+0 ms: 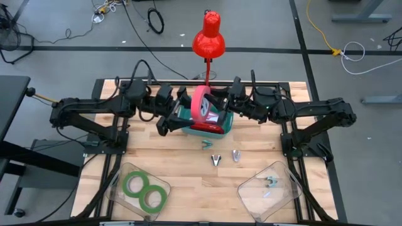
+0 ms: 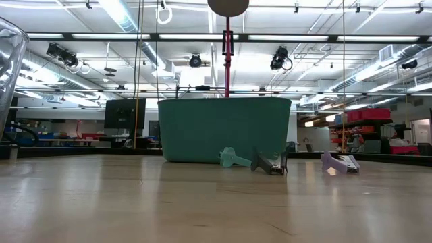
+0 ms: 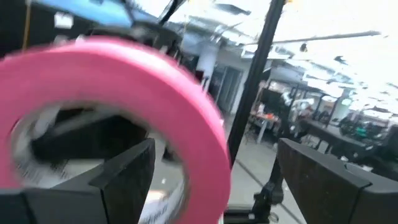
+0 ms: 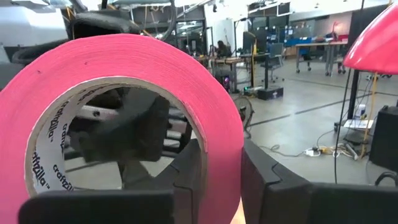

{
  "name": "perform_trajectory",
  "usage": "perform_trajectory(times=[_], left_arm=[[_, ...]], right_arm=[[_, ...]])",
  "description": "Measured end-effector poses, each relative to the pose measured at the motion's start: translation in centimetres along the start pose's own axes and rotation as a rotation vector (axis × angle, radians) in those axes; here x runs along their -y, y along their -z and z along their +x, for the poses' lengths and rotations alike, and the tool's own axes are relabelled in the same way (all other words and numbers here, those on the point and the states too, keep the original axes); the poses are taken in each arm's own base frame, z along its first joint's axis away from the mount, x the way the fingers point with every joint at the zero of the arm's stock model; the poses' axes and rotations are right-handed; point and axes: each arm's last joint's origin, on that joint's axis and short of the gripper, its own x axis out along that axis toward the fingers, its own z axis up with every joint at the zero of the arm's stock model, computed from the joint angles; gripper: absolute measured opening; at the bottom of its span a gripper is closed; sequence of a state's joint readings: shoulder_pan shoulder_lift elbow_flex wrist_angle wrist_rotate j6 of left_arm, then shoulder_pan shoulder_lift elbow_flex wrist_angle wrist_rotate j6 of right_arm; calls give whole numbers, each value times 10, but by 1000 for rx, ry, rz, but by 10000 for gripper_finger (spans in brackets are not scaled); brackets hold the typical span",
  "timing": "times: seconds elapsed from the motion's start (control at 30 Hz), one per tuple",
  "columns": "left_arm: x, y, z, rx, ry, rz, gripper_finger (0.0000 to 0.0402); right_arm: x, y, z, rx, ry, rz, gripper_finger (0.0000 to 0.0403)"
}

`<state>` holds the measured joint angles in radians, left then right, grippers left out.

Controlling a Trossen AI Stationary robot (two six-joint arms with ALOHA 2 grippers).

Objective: Pick and place Stapler, Stapler remover, tape
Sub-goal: Put the pink tape in the left transparent bin

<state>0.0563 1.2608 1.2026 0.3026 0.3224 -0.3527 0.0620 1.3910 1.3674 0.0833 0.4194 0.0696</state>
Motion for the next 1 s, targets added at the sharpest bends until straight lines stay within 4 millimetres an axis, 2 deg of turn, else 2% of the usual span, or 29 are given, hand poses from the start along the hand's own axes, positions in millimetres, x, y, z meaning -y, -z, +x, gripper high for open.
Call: perform_trajectory(times=[0.57, 0.7, 1.0], left_arm=[[-1, 2, 3, -4, 32, 0, 333], [-1, 2, 3, -4, 32, 1, 303], [-2, 2, 3, -5, 28, 7, 202]], right_arm=[[0, 2, 2, -11, 1, -5, 66], [0, 3, 2, -16, 1, -8, 66], [0, 3, 2, -20, 0, -9, 66]])
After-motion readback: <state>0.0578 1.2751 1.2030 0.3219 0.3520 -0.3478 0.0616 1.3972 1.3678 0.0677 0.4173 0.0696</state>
